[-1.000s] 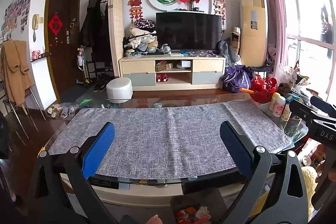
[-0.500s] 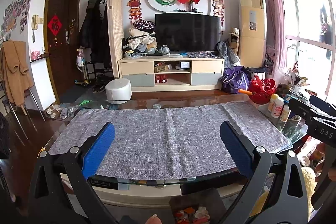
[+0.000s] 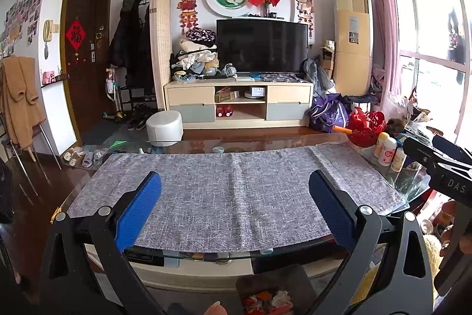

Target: Collect trash

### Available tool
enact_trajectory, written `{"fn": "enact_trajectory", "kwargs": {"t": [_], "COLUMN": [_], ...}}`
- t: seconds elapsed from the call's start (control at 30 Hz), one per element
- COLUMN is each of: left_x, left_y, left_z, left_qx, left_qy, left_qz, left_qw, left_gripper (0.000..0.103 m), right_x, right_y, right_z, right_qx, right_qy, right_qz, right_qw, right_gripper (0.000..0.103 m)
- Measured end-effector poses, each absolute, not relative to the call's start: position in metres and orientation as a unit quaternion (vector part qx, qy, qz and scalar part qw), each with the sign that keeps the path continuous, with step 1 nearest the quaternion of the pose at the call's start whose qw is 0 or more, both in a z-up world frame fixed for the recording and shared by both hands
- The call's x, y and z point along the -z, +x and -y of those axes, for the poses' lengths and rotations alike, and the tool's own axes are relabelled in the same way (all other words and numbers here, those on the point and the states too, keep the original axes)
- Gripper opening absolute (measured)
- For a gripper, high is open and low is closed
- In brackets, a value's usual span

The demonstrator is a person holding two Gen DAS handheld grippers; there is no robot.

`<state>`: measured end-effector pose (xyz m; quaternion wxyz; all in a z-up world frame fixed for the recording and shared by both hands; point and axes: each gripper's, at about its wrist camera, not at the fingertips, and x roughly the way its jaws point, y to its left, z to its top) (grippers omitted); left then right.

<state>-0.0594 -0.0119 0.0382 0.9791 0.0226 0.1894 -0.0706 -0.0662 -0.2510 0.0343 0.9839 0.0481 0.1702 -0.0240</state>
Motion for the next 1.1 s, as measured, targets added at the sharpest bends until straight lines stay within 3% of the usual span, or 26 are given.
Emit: {"fn": "enact_trajectory", "kwargs": {"t": [1.1], "left_x": [-0.0379], "left_y": [-0.0619], "left_z": [0.014], "left_qx": [0.071], "left_qy": [0.021], "left_qz": [-0.188], "left_qw": [0.979], "left_gripper": [0.095], "right_x": [-0.0358], "right_y": [-0.0699], "right_z": [0.246], "right_qx": [0.03], "right_qy": [0.062], "right_qz": [-0.167], "right_qw": [0.983], "right_gripper": [0.1]}}
